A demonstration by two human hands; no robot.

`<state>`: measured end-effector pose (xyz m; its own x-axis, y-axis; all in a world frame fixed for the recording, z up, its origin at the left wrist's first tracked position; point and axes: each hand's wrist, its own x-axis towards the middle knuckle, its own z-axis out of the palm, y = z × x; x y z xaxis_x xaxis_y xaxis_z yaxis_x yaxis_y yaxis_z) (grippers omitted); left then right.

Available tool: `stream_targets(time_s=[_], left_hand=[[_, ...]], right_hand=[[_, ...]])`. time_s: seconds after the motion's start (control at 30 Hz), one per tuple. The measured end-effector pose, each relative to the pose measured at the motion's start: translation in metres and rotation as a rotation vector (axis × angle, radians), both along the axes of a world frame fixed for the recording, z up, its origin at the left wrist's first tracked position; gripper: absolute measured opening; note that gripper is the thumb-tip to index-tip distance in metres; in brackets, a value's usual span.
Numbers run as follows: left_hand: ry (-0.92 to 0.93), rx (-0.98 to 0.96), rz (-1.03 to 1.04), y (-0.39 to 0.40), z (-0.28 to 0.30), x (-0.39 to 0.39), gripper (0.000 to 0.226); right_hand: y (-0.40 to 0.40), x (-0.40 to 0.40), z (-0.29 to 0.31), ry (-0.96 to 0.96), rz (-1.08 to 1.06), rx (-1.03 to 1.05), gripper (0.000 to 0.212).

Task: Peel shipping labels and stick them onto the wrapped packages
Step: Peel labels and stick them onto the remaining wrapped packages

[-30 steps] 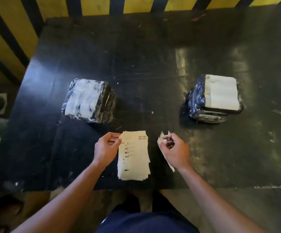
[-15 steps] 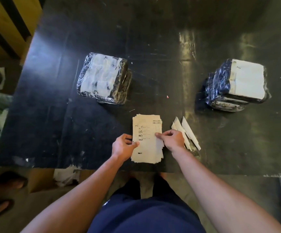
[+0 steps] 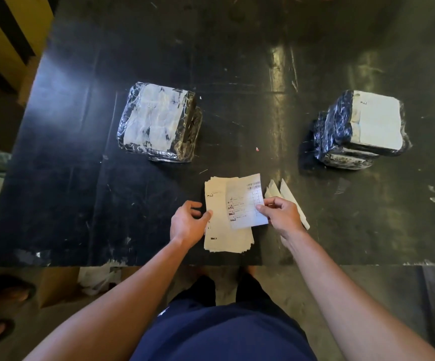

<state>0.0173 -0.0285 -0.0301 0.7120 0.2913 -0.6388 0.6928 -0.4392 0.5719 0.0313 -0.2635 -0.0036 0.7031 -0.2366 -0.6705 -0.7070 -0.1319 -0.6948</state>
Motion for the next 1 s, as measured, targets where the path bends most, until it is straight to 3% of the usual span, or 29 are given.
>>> stream_targets(time_s=[0.07,0.13,0.27,0.33,0.47,0.63,1.0], left_hand=[[-0.084,0.004,0.030,0.002,0.013,0.003,0.039],[-0.090,-0.119,0.032,0.007,0.028,0.007,0.039],[0.047,-0.695,0.079,0.012,0.073,0.015,0.057],[-0.015,-0.812,0.060,0.012,0.095,0.018,0.050],[-0.241,-0.689,0.051,0.014,0.127,0.024,0.024],[-0.376,-0.557,-0.029,0.018,0.163,0.026,0.022],[-0.410,-0.518,-0.026,0.021,0.192,0.027,0.017]], right_hand=[[-0.002,-0.001,0.016,-0.069,0.030,0.074,0.003],[0.000,-0.004,0.034,-0.124,0.084,0.147,0.001],[0.010,-0.011,0.062,-0.185,0.185,0.285,0.004],[0.017,-0.014,0.073,-0.225,0.252,0.280,0.002],[0.028,-0.011,0.096,-0.318,0.377,0.226,0.010],[0.030,0.014,0.145,-0.482,0.329,0.249,0.020],[0.026,0.050,0.193,-0.546,0.441,0.267,0.015]])
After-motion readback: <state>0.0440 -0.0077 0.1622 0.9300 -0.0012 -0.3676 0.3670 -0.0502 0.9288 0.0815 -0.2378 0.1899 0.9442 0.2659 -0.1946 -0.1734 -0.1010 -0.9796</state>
